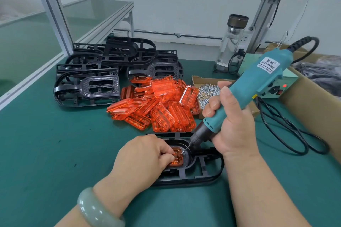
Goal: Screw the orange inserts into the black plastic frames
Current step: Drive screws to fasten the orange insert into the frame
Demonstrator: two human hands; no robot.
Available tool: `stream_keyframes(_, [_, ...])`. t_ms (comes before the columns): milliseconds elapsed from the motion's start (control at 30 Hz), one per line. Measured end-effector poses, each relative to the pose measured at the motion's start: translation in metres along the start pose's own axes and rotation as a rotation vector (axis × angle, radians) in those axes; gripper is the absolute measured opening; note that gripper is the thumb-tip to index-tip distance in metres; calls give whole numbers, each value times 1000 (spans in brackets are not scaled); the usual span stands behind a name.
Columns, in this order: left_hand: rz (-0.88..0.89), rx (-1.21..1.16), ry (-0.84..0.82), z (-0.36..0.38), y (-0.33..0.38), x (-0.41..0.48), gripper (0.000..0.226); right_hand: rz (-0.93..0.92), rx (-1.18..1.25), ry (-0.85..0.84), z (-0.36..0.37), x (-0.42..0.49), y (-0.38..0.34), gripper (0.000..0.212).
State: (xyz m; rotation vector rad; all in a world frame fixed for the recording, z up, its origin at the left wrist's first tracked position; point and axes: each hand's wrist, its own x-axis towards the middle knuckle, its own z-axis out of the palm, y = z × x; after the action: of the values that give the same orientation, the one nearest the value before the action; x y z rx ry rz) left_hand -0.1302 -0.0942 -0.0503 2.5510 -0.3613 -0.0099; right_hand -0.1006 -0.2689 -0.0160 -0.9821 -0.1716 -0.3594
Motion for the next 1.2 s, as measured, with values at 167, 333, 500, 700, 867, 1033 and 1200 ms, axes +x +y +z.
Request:
stream_keyframes(167, [-4, -4, 2, 0, 0, 0, 8, -8, 19, -11, 0, 0, 0, 10])
stream_keyframes(333, [5, 6, 4, 0, 1, 0, 9, 19, 62, 17, -4, -2, 1, 10])
stream_keyframes(500, [7, 11, 7, 1, 0, 0, 9, 16, 79, 5, -3, -1, 2, 9])
stream_keyframes(700, [7, 8, 10, 1, 0, 0, 10, -7, 52, -29, -1, 0, 1, 8])
stream_keyframes(867, [14, 15, 13, 1, 0, 0, 12, -13, 46, -53, 0, 0, 1, 8])
stream_keyframes(1033, [20, 15, 23, 2, 0, 1, 13, 14, 36, -74, 1, -2, 1, 8])
stream_keyframes(1200, [27, 57, 19, 2, -1, 1, 15, -9, -5, -130, 8, -3, -1, 10])
